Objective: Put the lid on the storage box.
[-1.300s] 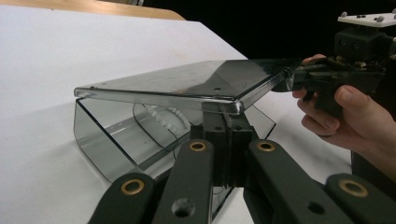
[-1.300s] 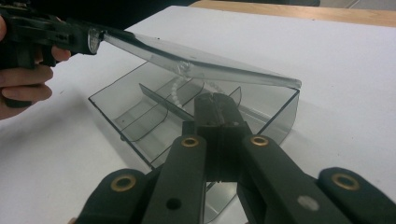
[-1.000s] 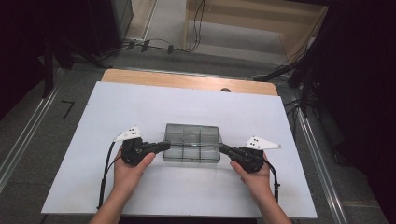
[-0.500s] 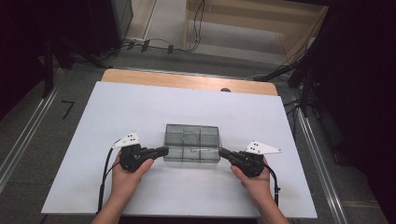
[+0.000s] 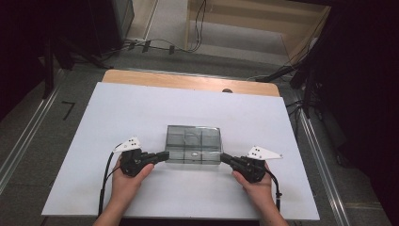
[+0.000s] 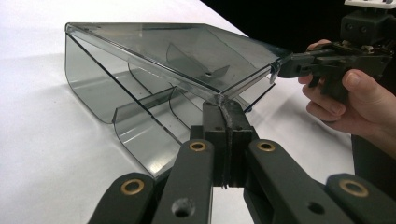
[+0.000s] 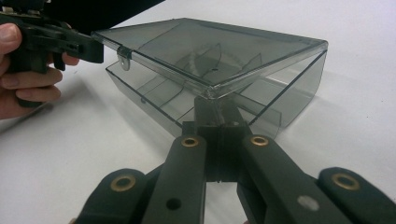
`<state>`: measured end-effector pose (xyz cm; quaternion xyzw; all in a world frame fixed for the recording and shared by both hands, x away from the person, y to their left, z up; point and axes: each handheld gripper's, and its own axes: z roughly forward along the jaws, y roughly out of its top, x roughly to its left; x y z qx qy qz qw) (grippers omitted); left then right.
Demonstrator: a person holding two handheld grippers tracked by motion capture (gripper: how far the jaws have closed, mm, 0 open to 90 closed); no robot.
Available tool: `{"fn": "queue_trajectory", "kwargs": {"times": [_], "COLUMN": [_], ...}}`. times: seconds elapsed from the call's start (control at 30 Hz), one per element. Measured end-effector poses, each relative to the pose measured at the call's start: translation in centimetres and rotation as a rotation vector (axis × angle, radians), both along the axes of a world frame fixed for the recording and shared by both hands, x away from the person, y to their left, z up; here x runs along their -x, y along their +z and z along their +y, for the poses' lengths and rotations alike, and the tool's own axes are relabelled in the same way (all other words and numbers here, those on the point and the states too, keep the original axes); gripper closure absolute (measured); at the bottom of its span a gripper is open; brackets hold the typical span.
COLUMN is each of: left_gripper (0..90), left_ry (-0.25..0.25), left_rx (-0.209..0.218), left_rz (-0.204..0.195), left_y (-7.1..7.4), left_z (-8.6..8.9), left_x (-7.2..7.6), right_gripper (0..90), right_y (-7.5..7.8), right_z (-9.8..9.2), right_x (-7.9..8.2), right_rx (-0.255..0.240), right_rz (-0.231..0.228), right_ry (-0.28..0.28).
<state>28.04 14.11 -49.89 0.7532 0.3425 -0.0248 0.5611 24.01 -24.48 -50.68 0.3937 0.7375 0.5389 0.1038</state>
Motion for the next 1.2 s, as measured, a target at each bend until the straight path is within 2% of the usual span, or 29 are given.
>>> {"fn": "queue_trajectory", "kwargs": {"times": [0.13,0.23,0.47,0.6,0.83,0.93,1.03,1.2], "left_gripper": [89.9,89.9,89.8,89.8,89.8,89.7,89.1,77.2], "left_ry": [0.006,0.011,0.016,0.024,0.026,0.026,0.034,0.049], "left_rx": [-0.008,-0.038,-0.052,-0.086,-0.088,-0.084,-0.077,-0.077], "left_rz": [0.001,-0.006,-0.004,-0.005,-0.001,-0.004,-0.019,-0.057], "left_y": [-0.1,-0.2,-0.3,-0.4,-0.4,-0.3,0.1,0.8], "left_z": [0.2,0.2,0.2,0.1,0.4,0.7,1.2,2.0], "left_x": [0.1,0.3,0.5,0.8,1.3,1.6,1.9,2.5], "right_gripper": [88.2,88.2,88.0,87.9,87.9,87.6,85.8,77.1], "right_y": [-0.1,-0.3,-0.5,-0.7,-1.0,-0.8,-0.4,0.4], "right_z": [0.0,0.0,0.1,0.0,-0.4,-0.8,-1.2,-1.8], "right_x": [0.1,0.3,0.8,0.9,1.3,1.5,1.8,2.4], "right_rx": [0.0,0.0,-0.005,-0.001,0.007,-0.007,-0.03,-0.038], "right_rz": [0.008,0.015,0.028,0.038,0.048,0.051,0.033,-0.002], "right_ry": [0.0,-0.001,0.003,-0.004,-0.025,-0.039,-0.042,-0.051]}}
